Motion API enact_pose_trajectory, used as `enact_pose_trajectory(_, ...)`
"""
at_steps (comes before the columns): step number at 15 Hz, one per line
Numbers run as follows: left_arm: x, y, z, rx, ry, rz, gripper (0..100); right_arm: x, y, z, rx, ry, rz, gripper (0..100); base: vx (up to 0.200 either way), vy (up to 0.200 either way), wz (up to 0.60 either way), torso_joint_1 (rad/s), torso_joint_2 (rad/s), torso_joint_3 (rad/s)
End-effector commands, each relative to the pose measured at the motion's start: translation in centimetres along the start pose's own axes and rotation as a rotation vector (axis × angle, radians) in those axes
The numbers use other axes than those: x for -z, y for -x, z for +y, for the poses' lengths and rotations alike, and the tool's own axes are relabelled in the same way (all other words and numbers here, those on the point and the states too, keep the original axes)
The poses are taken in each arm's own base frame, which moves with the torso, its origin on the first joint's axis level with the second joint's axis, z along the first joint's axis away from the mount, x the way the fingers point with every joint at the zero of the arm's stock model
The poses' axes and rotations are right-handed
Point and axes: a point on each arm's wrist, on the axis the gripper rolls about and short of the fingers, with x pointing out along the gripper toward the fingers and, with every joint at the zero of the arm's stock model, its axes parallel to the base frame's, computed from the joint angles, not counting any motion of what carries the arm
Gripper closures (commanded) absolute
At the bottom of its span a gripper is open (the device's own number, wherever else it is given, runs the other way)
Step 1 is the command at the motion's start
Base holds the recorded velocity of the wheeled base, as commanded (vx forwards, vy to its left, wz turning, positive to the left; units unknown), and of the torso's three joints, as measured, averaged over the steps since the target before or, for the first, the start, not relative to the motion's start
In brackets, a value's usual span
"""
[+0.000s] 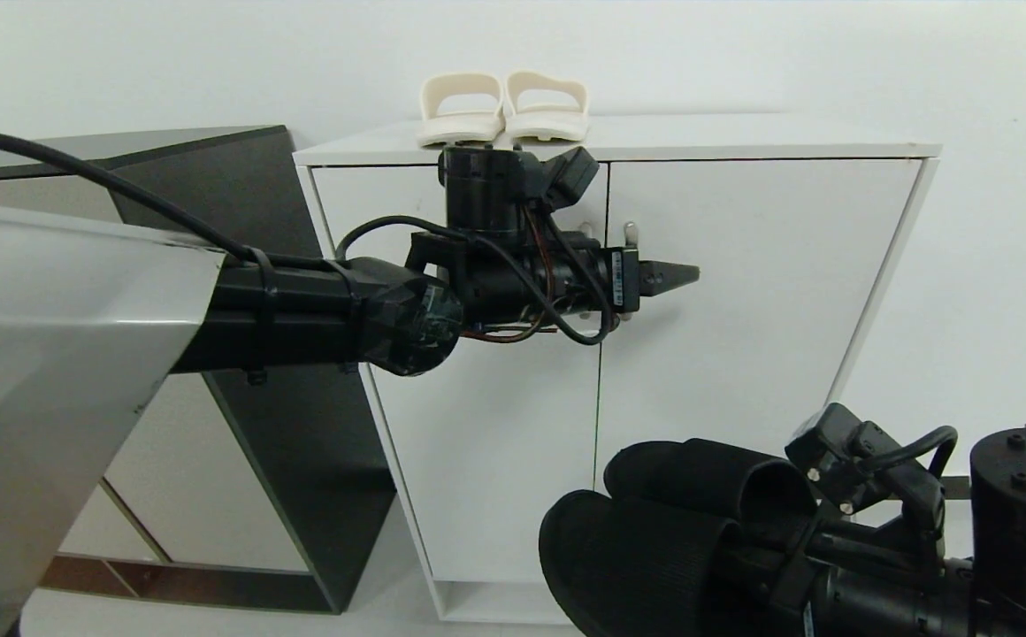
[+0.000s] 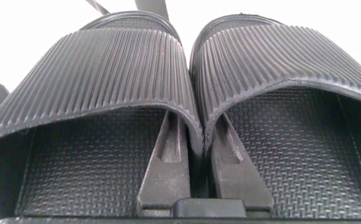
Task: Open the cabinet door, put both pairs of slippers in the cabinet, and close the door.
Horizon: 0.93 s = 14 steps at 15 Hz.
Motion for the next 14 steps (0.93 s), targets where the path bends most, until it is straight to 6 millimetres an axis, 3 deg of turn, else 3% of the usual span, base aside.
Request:
enact_pose_trajectory(1, 0.0, 0.2, -0.2, 0.007, -0.001, 0.002, 100, 0.3, 0.2, 0.1, -0.033, 0.002, 0.013, 100, 0.0, 0.0, 0.0, 0.0, 0.0, 0.0)
enact_pose_trajectory(6, -0.4, 2.8, -2.5, 0.026, -0.007, 0.012, 100, 1.2, 1.6, 0.2, -0.156, 0.033, 0.031, 100, 0.0, 0.0, 0.0, 0.0, 0.0, 0.0)
enact_pose_trajectory(11, 0.0, 6.6, -6.1, 0.071, -0.016, 0.03, 100, 2.0, 2.6, 0.3, -0.215, 0.088, 0.035, 100, 0.0, 0.0, 0.0, 0.0, 0.0, 0.0)
enact_pose_trajectory(12, 0.4, 8.2, -7.3, 0.075, -0.029, 0.002, 100, 2.0, 2.7, 0.4, -0.219, 0.09, 0.035, 100, 0.0, 0.0, 0.0, 0.0, 0.0, 0.0)
enact_pose_trajectory(14, 0.9, 9.6, -7.7, 0.075, -0.036, -0.028, 100, 2.0, 2.6, 0.5, -0.222, 0.091, 0.037, 100, 0.0, 0.0, 0.0, 0.0, 0.0, 0.0)
